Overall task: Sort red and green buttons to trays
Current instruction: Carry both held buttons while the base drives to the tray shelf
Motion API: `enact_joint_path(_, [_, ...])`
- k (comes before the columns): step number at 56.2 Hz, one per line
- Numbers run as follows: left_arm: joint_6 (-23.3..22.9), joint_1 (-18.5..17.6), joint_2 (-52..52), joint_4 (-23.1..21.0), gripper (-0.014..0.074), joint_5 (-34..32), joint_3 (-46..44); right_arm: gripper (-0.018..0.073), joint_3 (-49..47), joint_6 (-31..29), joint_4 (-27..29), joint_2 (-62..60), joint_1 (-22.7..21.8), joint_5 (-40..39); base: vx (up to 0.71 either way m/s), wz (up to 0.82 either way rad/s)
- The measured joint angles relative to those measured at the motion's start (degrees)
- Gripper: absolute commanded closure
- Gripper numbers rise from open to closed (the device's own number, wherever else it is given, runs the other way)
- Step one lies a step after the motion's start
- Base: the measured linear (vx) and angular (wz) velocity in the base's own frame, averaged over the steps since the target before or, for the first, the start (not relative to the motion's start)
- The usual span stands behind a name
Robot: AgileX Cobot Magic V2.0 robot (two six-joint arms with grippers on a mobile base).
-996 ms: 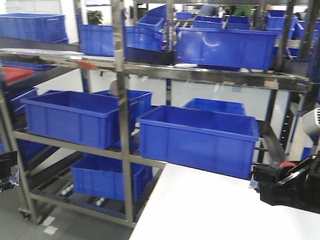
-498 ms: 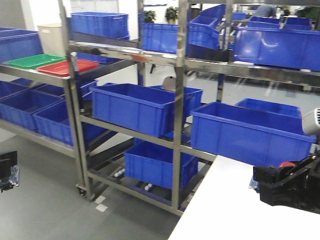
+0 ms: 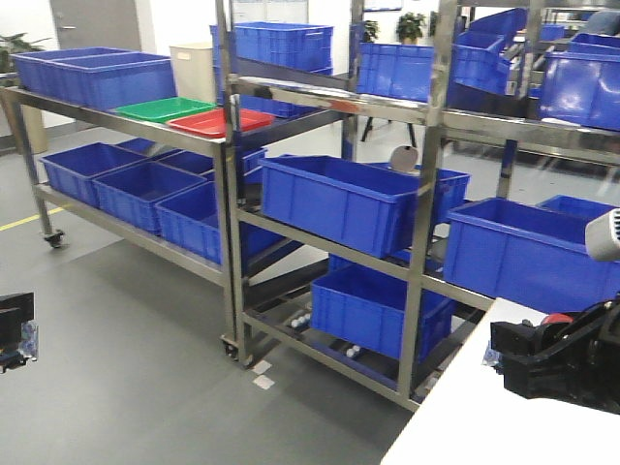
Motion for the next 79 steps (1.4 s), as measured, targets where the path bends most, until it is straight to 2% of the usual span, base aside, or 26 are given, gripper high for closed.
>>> enact_joint_path(40, [0.0, 0.0, 0.0, 0.0, 0.0594, -0.01, 0.0, 0.0568, 0.0, 0.06, 0.0, 0.0, 0.0, 0.07, -0.02, 0.29])
enact_joint_path(79, [0.05, 0.0, 0.0, -0.02, 0.0594, -0.01, 0.0, 0.0568, 0.0, 0.13, 0.0, 0.0, 0.0, 0.07, 0.14, 0.43])
